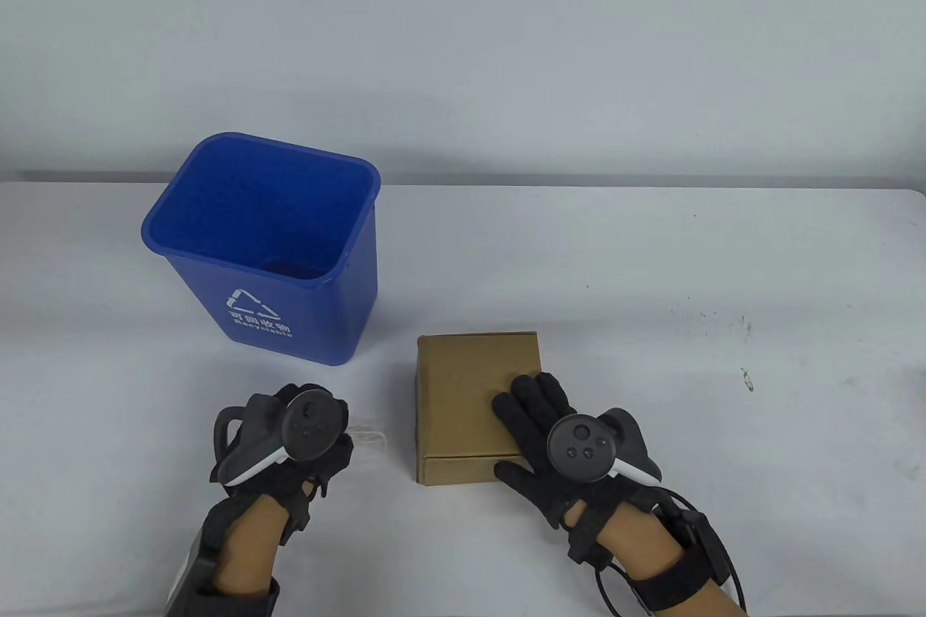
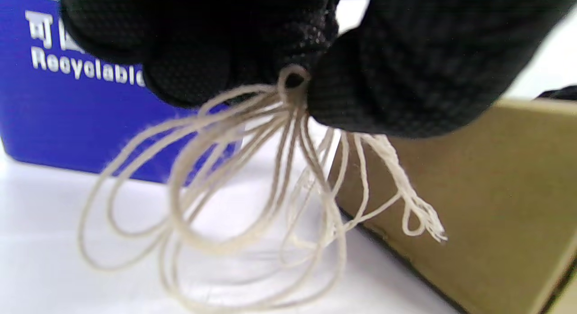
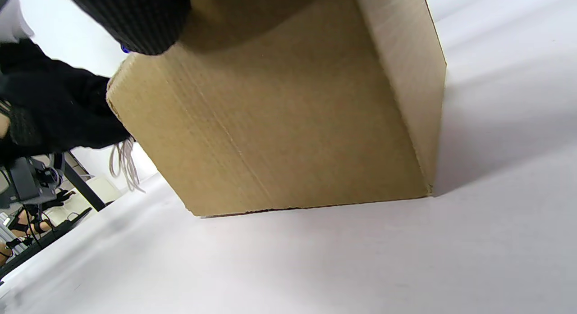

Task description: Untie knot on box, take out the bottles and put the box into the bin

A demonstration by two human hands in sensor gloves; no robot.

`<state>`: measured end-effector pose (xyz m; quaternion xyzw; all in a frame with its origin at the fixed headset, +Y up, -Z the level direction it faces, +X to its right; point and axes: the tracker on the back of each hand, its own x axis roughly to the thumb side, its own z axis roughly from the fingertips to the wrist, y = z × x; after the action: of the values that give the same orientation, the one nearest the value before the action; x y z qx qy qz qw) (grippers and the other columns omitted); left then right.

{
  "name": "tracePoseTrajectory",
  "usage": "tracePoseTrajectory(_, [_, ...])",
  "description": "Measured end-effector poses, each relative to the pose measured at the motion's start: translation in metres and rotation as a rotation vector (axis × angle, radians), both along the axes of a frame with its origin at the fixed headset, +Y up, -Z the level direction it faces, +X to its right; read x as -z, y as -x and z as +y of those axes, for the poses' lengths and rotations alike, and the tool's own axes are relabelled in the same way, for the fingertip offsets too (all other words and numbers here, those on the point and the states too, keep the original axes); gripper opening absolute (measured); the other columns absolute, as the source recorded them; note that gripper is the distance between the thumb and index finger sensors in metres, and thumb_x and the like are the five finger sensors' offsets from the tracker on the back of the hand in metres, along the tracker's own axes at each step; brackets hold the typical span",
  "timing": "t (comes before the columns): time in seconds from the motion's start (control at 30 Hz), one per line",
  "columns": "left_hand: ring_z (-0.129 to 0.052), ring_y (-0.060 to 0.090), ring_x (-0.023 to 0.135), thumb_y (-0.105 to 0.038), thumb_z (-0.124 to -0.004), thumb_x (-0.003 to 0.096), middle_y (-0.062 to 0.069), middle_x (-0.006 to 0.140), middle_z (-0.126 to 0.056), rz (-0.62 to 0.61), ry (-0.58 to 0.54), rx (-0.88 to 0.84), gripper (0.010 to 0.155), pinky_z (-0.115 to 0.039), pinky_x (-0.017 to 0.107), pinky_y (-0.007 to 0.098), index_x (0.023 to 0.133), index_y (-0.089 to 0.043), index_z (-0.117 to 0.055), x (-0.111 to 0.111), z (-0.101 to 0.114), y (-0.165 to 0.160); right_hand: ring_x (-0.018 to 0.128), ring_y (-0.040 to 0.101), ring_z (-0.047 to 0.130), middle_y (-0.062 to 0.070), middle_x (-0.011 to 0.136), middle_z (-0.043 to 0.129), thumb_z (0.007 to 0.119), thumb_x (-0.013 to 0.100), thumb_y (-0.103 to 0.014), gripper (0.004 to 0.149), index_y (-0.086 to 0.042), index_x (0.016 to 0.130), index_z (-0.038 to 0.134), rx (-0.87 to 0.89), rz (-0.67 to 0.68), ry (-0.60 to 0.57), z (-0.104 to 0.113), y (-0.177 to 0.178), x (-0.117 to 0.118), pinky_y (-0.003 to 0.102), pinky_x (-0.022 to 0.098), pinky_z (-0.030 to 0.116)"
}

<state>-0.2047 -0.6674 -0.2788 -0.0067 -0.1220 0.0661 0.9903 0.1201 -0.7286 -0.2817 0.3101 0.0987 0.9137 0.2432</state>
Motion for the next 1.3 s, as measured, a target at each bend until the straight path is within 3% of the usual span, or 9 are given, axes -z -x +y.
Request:
tracePoseTrajectory(0.33, [-0.087, 0.039, 0.07, -0.038, -0.095, 0.0403, 0.01, 0.088, -0.084, 0.025, -0.114, -0.001, 0.038, -0.075, 0.054, 0.053, 0.073, -0.02, -0.092, -0.015, 0.069, -0.01, 0.097, 0.051, 0.001, 0.011, 0.11, 0.002, 0.061, 0.051, -0.051, 0.077, -0.018, 0.108, 0.02, 0.091, 0.01, -0.004, 0.008, -0.004, 0.0, 0.072, 0.065, 0.029])
tracePoseTrajectory(0.67, [-0.088, 0.039, 0.069, -0.039, -0.094, 0.0406, 0.009, 0.088, -0.084, 0.111, -0.239, 0.032, 0.038, -0.076, 0.054, 0.053, 0.074, -0.021, -0.092, -0.017, 0.137, -0.015, 0.096, 0.055, 0.004, 0.016, 0.109, 0.001, 0.061, 0.051, -0.051, 0.08, -0.014, 0.108, 0.019, 0.031, -0.12, 0.052, 0.02, -0.025, -0.002, 0.073, 0.064, 0.029])
tracePoseTrajectory(0.9, [-0.087, 0.039, 0.069, -0.038, -0.094, 0.041, 0.01, 0.089, -0.083, 0.182, -0.255, -0.003, 0.038, -0.076, 0.054, 0.053, 0.074, -0.02, -0.091, 0.002, 0.168, -0.006, 0.096, 0.056, 0.007, 0.017, 0.109, 0.002, 0.061, 0.051, -0.051, 0.08, -0.013, 0.108, 0.019, -0.013, -0.121, 0.076, 0.021, -0.026, -0.002, 0.072, 0.064, 0.03])
tracePoseTrajectory(1.3, [-0.086, 0.039, 0.07, -0.037, -0.094, 0.0414, 0.01, 0.089, -0.083, 0.34, -0.365, -0.045, 0.038, -0.075, 0.055, 0.054, 0.075, -0.02, -0.091, 0.034, 0.198, 0.008, 0.097, 0.057, 0.01, 0.018, 0.11, 0.004, 0.061, 0.051, -0.051, 0.08, -0.012, 0.108, 0.02, -0.029, -0.119, 0.108, 0.02, -0.026, -0.002, 0.072, 0.064, 0.031])
